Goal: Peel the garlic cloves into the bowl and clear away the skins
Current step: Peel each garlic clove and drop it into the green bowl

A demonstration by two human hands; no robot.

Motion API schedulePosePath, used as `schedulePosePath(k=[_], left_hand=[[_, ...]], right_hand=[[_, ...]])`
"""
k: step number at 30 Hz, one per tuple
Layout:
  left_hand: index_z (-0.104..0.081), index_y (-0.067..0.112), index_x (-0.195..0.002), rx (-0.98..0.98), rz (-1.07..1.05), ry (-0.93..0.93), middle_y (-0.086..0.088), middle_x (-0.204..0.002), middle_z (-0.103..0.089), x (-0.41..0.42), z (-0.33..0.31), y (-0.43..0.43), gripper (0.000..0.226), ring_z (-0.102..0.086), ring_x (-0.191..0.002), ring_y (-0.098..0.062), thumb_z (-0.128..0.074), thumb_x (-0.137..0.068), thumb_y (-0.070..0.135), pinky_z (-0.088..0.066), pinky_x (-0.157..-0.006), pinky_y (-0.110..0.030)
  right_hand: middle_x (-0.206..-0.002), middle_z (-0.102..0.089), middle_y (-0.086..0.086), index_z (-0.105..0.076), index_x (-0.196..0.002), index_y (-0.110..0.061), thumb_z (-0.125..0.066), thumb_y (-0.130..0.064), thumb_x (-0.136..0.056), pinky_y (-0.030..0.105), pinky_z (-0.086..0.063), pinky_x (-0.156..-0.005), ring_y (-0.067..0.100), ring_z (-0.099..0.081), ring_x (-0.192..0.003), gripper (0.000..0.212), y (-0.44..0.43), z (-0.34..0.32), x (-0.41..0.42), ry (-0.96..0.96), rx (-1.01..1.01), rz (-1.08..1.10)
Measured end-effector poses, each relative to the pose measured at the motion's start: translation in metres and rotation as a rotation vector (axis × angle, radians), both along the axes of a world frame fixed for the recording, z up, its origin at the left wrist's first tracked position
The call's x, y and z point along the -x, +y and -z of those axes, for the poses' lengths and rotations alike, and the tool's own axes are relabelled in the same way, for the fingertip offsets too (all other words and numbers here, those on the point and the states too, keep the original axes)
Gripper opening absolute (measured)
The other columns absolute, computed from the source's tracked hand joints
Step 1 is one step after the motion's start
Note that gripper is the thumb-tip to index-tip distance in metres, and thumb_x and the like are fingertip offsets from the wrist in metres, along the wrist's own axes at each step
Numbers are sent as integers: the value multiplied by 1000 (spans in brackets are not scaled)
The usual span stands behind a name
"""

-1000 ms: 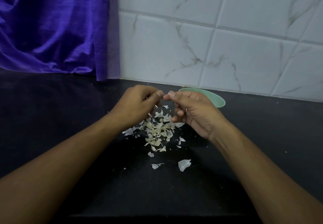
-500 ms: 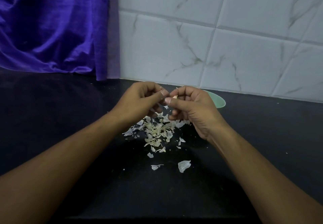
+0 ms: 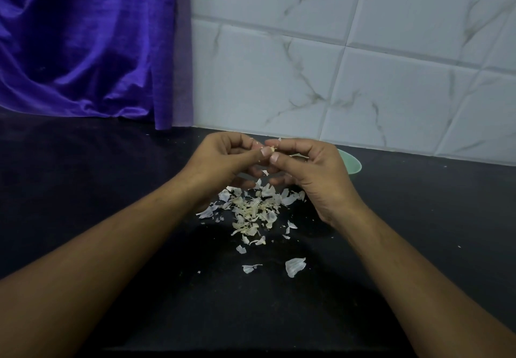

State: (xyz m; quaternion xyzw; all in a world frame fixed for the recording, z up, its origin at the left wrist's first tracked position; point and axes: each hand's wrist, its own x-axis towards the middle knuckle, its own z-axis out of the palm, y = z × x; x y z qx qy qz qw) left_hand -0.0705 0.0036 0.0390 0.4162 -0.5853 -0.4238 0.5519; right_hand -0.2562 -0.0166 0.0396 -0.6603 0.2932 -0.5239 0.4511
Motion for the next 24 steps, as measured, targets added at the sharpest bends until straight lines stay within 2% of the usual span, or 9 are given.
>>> schedulePosePath(k=[5,10,13,16,18,20,22,24], left_hand=[[-72,-1,-105,-13,13,8,-17,-101,-78,1,-1,1,27,-71,-83,-23,-78,-89,19,-63,-72,-37],[-73,1,-107,-17,35,31,-16,-101,-78,3,-1,3,22,-73,-85,-18,-75,-93,17,-63,-71,-32],[-75,4,-101,8,4,-6,-12,-99,-79,2,-2,3,19,-73,-86,-17,-76,-92,20,-63,-71,-35],[-75,1,-100,38,-40,-41,-12,-95,-79,3,-2,3,27,-74,-84,-21,-79,-89,26,-64,-72,-40],[-77,6,-94,67,-76,-109,-9,-89,-80,3,-2,3,29,-75,-79,-19,-81,-85,33,-62,-64,-32],[-78,9,-90,87,-115,-166,-7,-85,-79,3,-1,2,26,-75,-75,-17,-82,-85,34,-57,-60,-26],[-79,11,-89,99,-139,-212,-6,-83,-79,1,0,-1,18,-75,-75,-17,-81,-90,29,-56,-60,-27],[-79,12,-90,103,-134,-240,-6,-82,-79,0,0,-1,14,-75,-74,-17,-77,-93,25,-57,-63,-30]], right_hand=[[-99,-75,22,-72,-113,0,-74,2,-90,34,-65,-66,28,-77,-88,23,1,0,-1,26,81,69],[-90,-77,16,-70,-99,0,-75,-3,-92,29,-60,-60,30,-78,-82,10,1,1,-1,45,105,84],[-86,-76,16,-69,-97,-3,-78,-8,-91,34,-61,-64,33,-76,-78,11,-1,3,-1,116,202,163],[-82,-73,14,-69,-92,-9,-80,-8,-89,43,-62,-67,38,-72,-74,11,-3,5,-2,198,302,220],[-82,-73,10,-71,-92,-14,-79,-5,-88,49,-62,-67,37,-71,-72,13,-3,7,-2,240,341,227],[-80,-73,4,-72,-91,-15,-80,-4,-87,48,-61,-65,33,-70,-69,14,-2,7,-2,278,364,238],[-78,-72,1,-72,-90,-12,-81,-5,-86,44,-61,-64,30,-68,-67,13,-2,7,-2,304,374,251],[-78,-71,5,-71,-88,-12,-83,-7,-85,45,-61,-64,31,-69,-67,14,-2,7,-2,297,365,267]])
